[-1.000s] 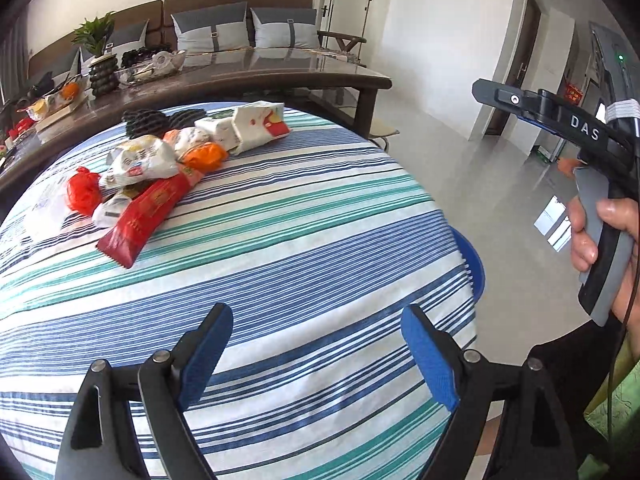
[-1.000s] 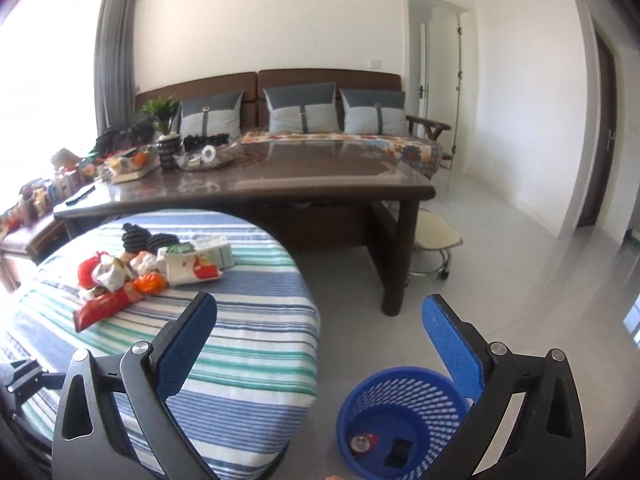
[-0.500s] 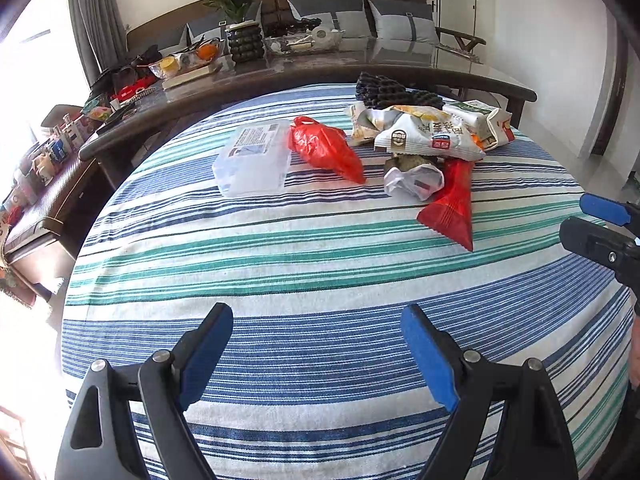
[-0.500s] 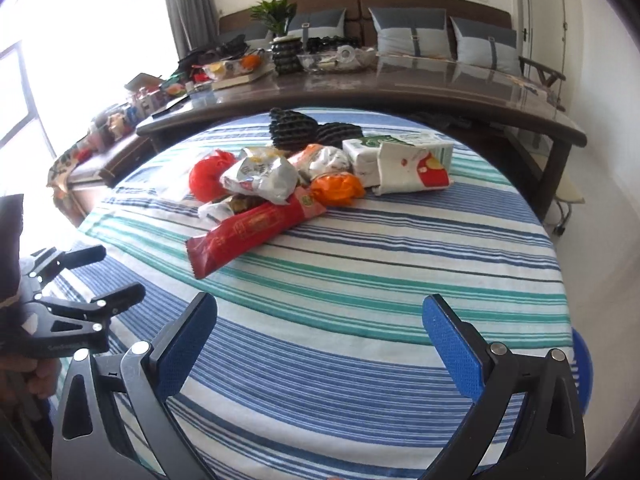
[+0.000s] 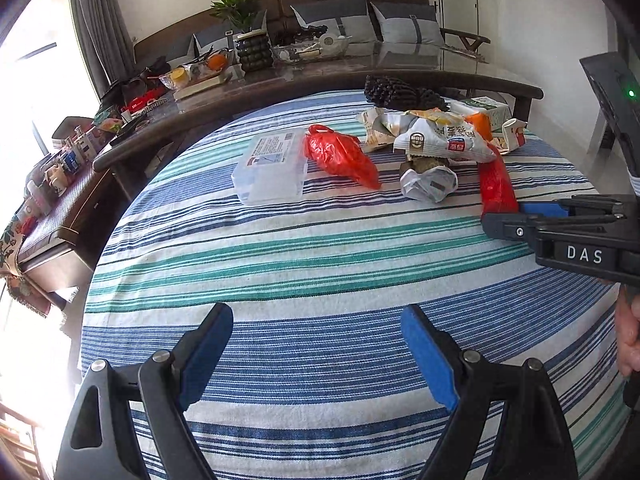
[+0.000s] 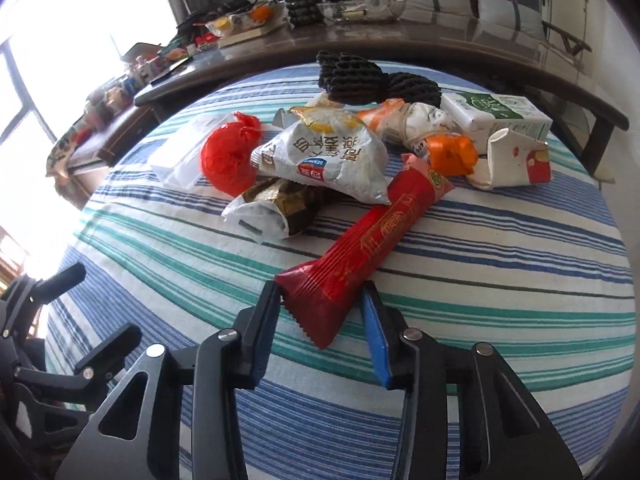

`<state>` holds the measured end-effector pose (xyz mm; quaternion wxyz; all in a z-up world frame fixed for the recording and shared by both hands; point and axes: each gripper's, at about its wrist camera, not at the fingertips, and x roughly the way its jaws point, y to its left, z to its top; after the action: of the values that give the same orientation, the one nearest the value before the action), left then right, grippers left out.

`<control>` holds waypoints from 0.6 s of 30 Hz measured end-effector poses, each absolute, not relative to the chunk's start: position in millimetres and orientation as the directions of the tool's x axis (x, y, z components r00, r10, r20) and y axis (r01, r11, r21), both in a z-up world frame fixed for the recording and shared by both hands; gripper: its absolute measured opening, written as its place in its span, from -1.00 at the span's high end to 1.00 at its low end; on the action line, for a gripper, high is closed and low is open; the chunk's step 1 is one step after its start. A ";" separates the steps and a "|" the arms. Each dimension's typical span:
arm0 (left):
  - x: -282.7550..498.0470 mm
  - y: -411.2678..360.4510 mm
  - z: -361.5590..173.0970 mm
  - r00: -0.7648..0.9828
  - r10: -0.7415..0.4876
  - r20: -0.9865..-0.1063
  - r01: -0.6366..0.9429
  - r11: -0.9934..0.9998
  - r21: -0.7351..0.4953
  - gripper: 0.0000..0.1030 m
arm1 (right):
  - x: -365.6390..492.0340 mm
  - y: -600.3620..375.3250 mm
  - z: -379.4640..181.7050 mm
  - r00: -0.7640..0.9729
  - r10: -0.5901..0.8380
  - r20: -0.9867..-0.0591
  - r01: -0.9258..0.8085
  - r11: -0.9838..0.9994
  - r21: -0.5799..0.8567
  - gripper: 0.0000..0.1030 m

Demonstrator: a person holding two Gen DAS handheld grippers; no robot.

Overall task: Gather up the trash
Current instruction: 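Grasp the clear plastic box with the left tool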

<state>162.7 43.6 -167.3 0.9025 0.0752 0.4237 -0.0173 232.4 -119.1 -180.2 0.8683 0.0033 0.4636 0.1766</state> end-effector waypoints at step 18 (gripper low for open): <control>207.6 76.2 -184.2 0.600 -0.005 -0.800 -0.023 0.999 -0.024 -0.72 | 168.7 -180.2 -187.2 0.524 0.229 -0.820 -0.338 0.940 0.046 -0.82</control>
<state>207.6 76.2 -184.2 0.8943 -0.0157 0.4472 0.0048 168.7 -180.2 -187.2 0.8709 -0.0592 0.4600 0.1626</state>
